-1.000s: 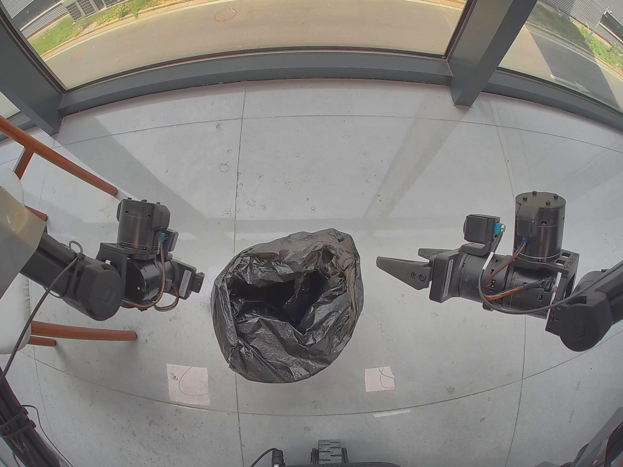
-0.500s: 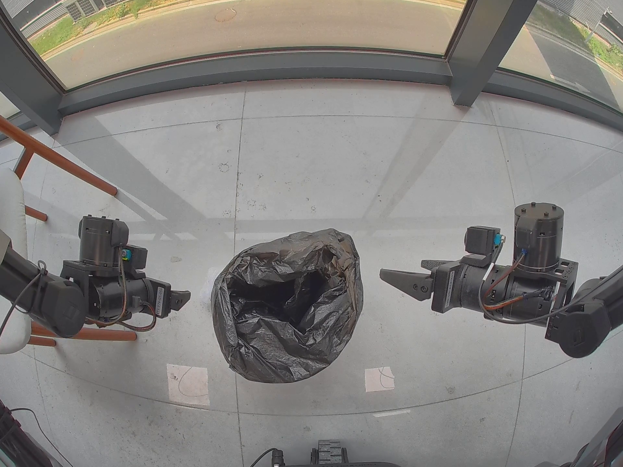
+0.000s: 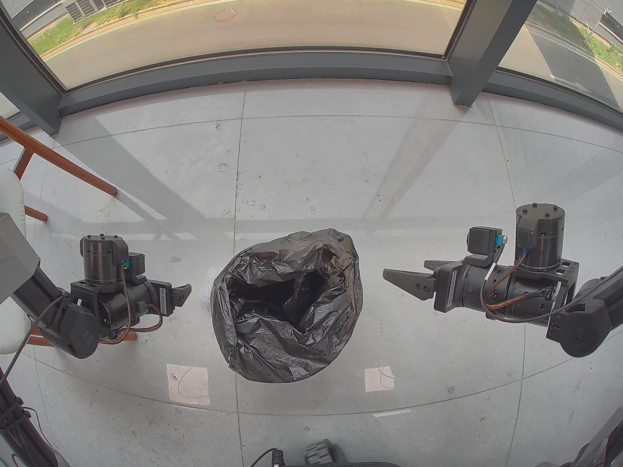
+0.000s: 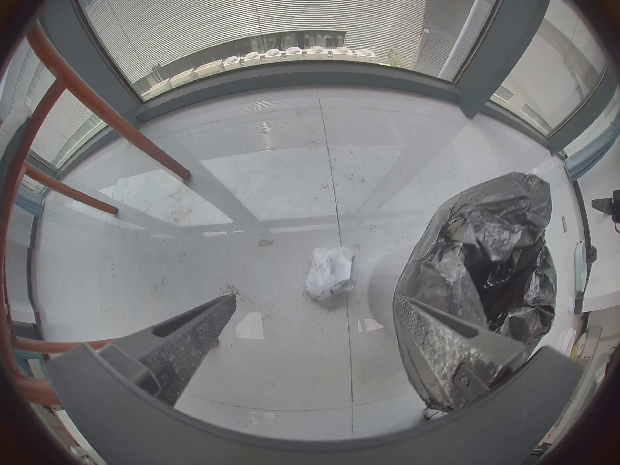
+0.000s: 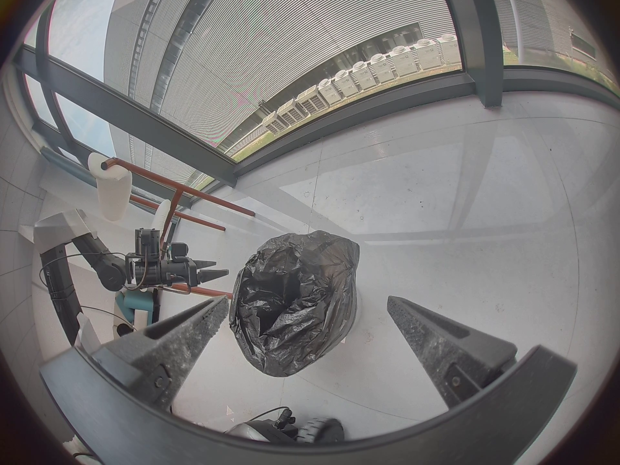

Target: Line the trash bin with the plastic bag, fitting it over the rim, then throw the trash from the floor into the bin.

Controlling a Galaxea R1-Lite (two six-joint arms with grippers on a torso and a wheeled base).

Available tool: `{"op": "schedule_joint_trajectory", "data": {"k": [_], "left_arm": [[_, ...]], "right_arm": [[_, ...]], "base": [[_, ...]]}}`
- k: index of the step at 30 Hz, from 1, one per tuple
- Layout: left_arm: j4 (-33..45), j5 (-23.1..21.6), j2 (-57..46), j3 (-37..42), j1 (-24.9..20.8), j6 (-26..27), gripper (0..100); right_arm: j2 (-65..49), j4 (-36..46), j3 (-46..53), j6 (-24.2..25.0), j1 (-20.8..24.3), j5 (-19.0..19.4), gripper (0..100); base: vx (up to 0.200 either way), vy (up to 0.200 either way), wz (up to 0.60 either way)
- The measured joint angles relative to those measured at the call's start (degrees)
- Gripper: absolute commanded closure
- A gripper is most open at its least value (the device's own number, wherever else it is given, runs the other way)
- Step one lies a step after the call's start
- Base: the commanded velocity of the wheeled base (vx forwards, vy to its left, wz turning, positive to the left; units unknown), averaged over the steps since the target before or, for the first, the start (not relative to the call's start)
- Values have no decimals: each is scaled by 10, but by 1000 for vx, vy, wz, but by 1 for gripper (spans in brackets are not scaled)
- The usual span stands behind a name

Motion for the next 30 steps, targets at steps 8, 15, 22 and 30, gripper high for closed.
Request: {"op": "schedule_joint_trajectory", "data": {"k": [8, 15, 22, 30], "left_arm": [[0, -3, 15, 11, 1, -15, 0], [-9, 0, 22, 20, 0, -23, 0], [-152, 0, 54, 35, -10, -24, 0], [-264, 0, 133, 56, -51, -25, 0]], "right_arm": [[1, 0, 12, 0, -1, 0, 0], [2, -1, 14, 0, 0, 0, 0], [4, 0, 16, 0, 2, 0, 0], [5, 0, 19, 0, 0, 0, 0]], "base": [[0, 200, 0], [0, 114, 0], [0, 0, 0], [0, 0, 0]]}}
